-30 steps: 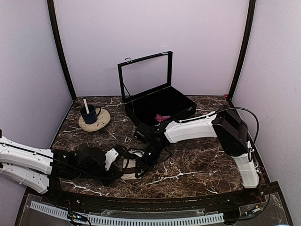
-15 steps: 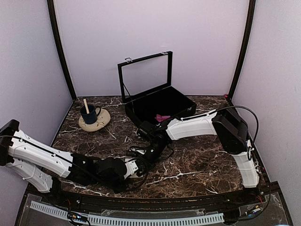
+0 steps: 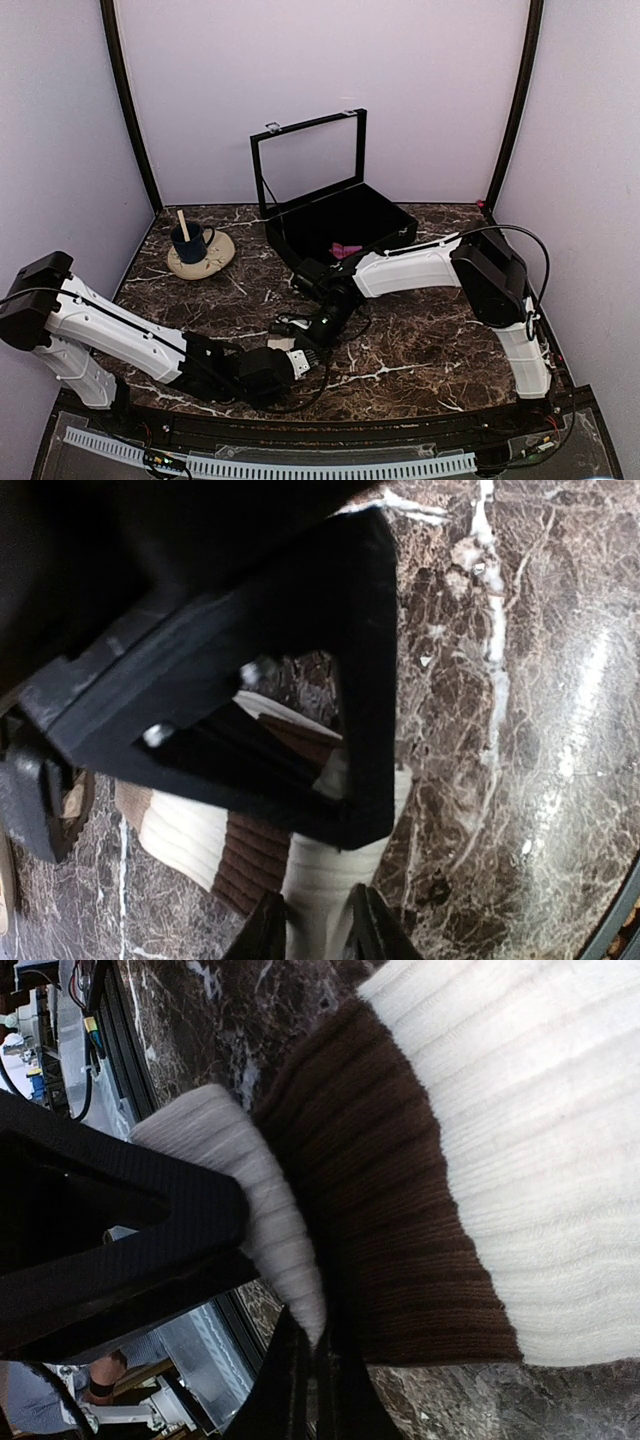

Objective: Roll the socks
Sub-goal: Roll the sock at the center of the board.

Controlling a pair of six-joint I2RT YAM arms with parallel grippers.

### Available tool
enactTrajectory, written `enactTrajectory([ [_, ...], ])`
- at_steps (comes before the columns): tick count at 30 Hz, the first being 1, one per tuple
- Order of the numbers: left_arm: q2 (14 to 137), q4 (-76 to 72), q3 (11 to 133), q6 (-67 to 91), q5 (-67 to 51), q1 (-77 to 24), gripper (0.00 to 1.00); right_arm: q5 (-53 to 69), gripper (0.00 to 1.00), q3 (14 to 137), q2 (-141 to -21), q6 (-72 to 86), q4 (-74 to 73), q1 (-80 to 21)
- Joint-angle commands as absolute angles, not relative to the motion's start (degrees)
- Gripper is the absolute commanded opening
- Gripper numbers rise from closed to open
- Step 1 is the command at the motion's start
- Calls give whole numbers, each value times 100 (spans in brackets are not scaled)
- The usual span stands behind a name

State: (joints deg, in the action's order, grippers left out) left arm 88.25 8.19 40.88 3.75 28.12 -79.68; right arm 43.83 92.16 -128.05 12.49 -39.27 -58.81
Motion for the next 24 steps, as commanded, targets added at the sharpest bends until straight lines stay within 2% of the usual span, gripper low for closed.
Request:
enactTrajectory([
  [1,9041,1090,4315,390,2947,-7992,26,4545,0,9296,-12862,1139,-4031,-5828],
  [15,9584,1301,4564,586,2916,-7996,30,4719,0,9176,-12861,957,-4134,-5733],
  [24,9880,1453,4684,757,2630,-7852,19,4927,0,9123,-12920,885,-4149,-5695],
])
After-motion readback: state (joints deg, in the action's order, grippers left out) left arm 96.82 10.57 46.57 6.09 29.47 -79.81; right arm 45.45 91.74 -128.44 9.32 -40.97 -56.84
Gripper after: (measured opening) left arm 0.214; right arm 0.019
